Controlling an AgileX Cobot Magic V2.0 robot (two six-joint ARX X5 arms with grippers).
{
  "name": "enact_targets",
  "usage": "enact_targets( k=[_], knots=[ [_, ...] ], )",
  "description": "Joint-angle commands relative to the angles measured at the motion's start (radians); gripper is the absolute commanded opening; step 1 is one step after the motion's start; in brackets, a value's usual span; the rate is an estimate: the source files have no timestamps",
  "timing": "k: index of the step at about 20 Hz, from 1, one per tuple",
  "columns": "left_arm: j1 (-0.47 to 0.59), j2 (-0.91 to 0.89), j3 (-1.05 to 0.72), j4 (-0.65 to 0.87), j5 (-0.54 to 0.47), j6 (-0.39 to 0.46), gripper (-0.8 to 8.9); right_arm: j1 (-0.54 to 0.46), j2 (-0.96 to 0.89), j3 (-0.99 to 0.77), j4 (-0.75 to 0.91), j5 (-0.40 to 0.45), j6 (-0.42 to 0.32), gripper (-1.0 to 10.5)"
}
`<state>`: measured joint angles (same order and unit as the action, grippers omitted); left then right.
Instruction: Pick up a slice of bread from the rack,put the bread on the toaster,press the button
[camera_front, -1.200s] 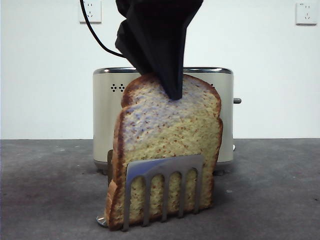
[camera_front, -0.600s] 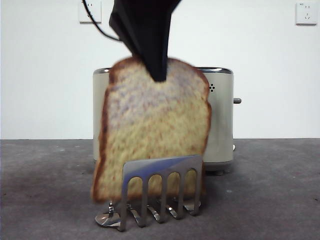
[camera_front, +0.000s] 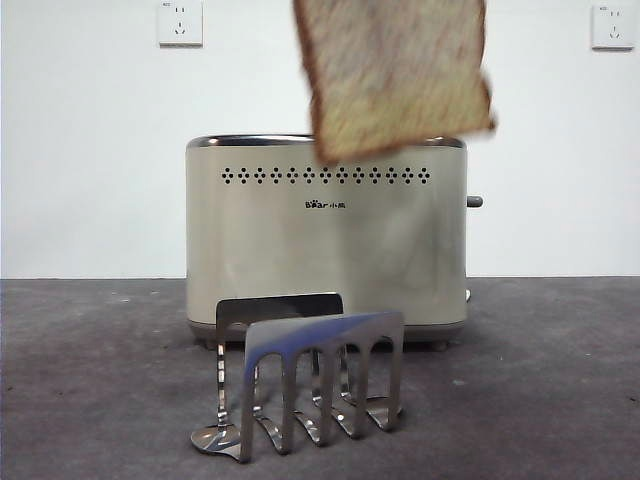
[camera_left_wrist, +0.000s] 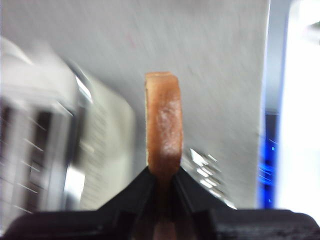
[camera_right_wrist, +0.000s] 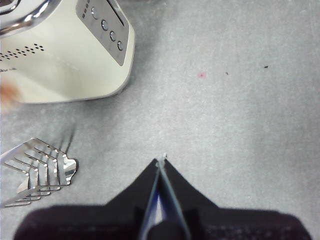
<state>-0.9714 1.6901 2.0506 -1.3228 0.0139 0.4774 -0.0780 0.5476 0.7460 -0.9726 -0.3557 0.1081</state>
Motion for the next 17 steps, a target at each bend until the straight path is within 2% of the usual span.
enact_targets(
  k=[1,5,8,10,12,17],
  knots=[
    [0.011,-0.010,0.079,0.004,0.003,0.211,-0.09,0.000,-0.001,0.004,0.005,0.002,-0.013,0.0],
    [0.057,-0.010,0.136,0.005,0.003,0.378,-0.10,0.000,-0.001,0.004,0.006,0.008,-0.016,0.0],
    [0.133,-0.010,0.136,0.005,0.005,0.394,-0.10,0.000,-0.001,0.004,0.006,0.008,-0.017,0.0],
    [0.184,-0.008,0.136,0.005,0.014,0.446,-0.10,0.000,-0.001,0.004,0.007,0.008,-0.019,0.0],
    [0.235,-0.008,0.136,0.010,0.057,0.482,-0.10,0.000,-0.001,0.004,0.007,0.008,-0.025,0.0],
    [0.341,-0.005,0.136,0.083,0.206,0.481,-0.11,0.000,-0.001,0.004,0.007,0.009,-0.026,0.0]
  ],
)
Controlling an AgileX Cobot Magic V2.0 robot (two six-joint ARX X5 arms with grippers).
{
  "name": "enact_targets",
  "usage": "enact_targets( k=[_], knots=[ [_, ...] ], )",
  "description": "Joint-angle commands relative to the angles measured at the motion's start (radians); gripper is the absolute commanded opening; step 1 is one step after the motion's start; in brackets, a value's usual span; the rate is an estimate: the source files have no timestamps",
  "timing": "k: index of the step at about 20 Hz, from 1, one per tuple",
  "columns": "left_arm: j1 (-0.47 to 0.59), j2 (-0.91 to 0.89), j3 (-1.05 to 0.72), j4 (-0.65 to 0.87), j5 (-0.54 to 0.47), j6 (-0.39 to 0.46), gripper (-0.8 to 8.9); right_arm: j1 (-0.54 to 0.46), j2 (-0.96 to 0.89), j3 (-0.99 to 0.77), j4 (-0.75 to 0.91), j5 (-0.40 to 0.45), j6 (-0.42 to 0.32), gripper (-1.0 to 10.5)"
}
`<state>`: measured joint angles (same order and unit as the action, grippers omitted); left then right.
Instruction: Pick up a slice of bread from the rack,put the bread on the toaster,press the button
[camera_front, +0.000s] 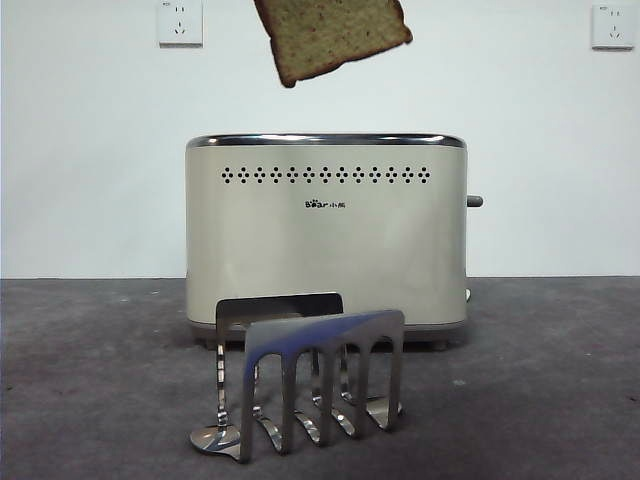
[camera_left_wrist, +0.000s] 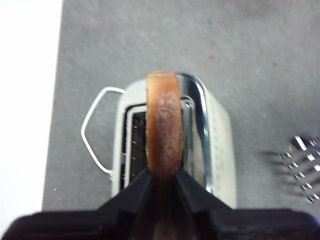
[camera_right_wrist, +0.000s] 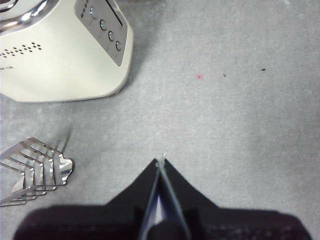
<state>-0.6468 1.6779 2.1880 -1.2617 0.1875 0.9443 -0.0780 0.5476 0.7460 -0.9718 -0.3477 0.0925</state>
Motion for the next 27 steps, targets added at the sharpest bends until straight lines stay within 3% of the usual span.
enact_targets(
  k=[1,18,27],
  knots=[
    [0.028,0.008,-0.002,0.027,0.033,0.014,-0.11,0.000,-0.001,0.004,0.006,0.000,-0.010,0.0],
    [0.061,0.166,-0.002,-0.021,0.048,0.034,-0.11,0.000,-0.001,0.004,0.005,0.020,-0.013,0.0],
    [0.074,0.203,-0.002,-0.031,-0.005,0.030,-0.11,0.000,-0.001,0.004,0.006,0.026,-0.015,0.0]
  ],
)
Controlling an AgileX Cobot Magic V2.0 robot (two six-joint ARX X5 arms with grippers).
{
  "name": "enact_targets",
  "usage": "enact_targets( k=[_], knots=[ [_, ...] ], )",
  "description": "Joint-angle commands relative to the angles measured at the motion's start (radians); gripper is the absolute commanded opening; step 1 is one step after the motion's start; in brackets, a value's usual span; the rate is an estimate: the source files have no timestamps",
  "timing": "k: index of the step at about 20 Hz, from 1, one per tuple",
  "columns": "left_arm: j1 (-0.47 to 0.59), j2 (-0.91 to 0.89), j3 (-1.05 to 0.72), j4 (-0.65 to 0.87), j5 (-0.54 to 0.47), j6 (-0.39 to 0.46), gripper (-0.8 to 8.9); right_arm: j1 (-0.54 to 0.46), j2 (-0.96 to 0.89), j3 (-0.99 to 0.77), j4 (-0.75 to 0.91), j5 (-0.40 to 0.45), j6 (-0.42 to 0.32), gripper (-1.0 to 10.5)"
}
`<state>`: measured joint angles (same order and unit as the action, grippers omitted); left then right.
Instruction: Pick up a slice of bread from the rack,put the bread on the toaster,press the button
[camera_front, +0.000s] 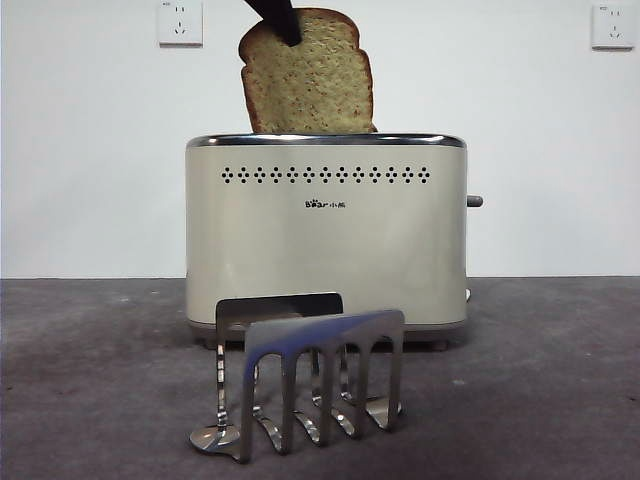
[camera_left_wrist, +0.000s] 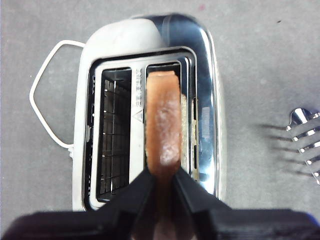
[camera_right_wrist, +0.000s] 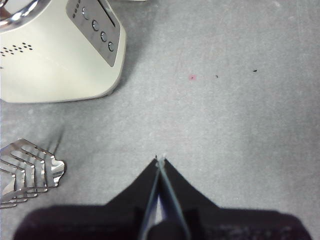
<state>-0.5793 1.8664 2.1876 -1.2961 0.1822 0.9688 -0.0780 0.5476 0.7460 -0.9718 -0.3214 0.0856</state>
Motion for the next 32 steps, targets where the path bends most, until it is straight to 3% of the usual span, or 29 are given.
enact_targets(
  k=[1,25,26,28,29,32],
  knots=[
    [0.006,0.022,-0.002,0.000,0.000,0.005,-0.11,0.000,-0.001,0.004,0.006,0.000,-0.008,0.0],
    [-0.029,0.144,-0.002,0.061,-0.007,-0.021,0.03,0.000,-0.001,0.004,0.013,0.008,-0.008,0.0],
    [-0.029,0.140,-0.002,0.063,-0.007,-0.051,0.57,0.000,-0.001,0.004,0.014,0.008,-0.008,0.0],
    [-0.029,0.130,-0.002,0.063,-0.007,-0.078,2.93,0.000,-0.001,0.004,0.014,0.009,-0.008,0.0],
    [-0.029,0.123,-0.002,0.064,-0.007,-0.079,3.57,0.000,-0.001,0.004,0.014,0.009,-0.008,0.0],
    [-0.029,0.077,-0.002,0.065,-0.007,-0.100,3.77,0.000,-0.001,0.004,0.014,0.008,-0.008,0.0]
  ],
)
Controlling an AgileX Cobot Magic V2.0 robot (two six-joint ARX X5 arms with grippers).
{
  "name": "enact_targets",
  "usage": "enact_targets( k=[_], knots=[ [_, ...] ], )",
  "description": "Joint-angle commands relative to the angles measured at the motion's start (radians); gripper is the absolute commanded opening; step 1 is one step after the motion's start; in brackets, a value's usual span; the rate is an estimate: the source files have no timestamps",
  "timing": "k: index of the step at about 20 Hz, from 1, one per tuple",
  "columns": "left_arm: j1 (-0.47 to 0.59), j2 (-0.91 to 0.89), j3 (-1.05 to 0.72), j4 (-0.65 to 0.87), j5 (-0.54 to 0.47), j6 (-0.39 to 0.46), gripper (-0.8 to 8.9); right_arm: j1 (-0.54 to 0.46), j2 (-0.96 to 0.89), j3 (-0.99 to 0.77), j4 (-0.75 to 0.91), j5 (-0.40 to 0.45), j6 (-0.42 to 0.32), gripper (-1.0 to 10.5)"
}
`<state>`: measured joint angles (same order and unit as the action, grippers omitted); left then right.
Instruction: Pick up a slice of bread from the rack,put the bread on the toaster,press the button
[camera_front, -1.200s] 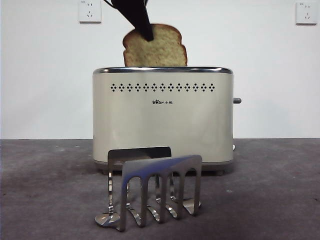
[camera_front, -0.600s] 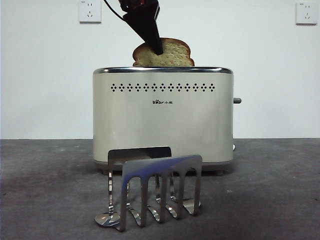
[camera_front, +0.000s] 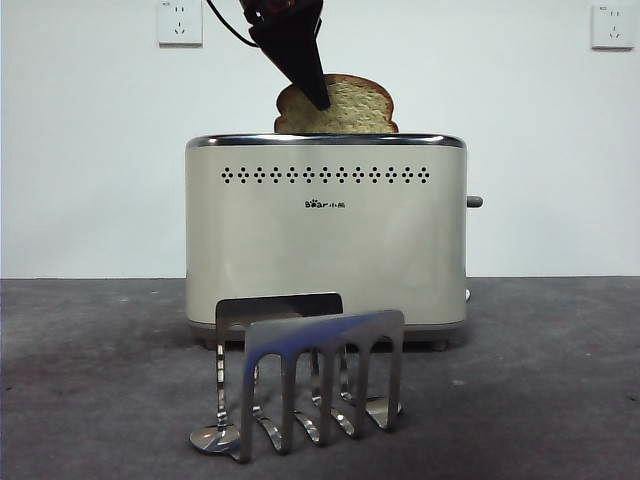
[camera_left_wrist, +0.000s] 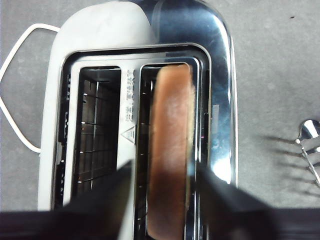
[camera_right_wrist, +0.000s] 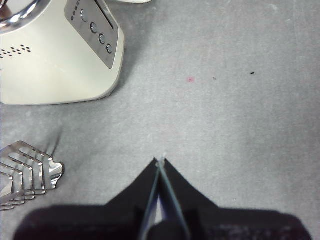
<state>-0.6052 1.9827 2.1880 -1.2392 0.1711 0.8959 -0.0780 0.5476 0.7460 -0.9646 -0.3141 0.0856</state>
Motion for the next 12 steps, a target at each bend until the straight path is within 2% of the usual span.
enact_targets(
  k=[1,4,6,7,9,10,12],
  knots=[
    [-0.003,-0.062,-0.002,0.013,0.005,-0.040,3.77,0.000,-0.001,0.004,0.008,0.000,-0.008,0.0],
    [-0.003,-0.148,-0.002,0.040,0.011,-0.135,3.77,0.000,0.004,0.004,0.051,-0.038,0.020,0.0],
    [-0.003,-0.213,-0.002,0.051,0.013,-0.270,3.57,0.000,0.032,0.004,0.132,-0.117,0.084,0.0],
    [-0.005,-0.240,-0.002,0.042,0.017,-0.346,2.59,0.000,0.057,0.004,0.188,-0.183,0.124,0.0],
    [-0.014,-0.289,-0.002,-0.006,0.020,-0.445,0.32,0.000,0.137,0.004,0.329,-0.325,0.218,0.0],
    [-0.015,-0.306,-0.002,-0.036,0.019,-0.478,-0.10,0.000,0.182,0.005,0.398,-0.385,0.261,0.0],
    [-0.015,-0.337,-0.002,-0.078,0.018,-0.628,-0.05,0.000,0.307,0.015,0.558,-0.486,0.354,0.0]
  ],
)
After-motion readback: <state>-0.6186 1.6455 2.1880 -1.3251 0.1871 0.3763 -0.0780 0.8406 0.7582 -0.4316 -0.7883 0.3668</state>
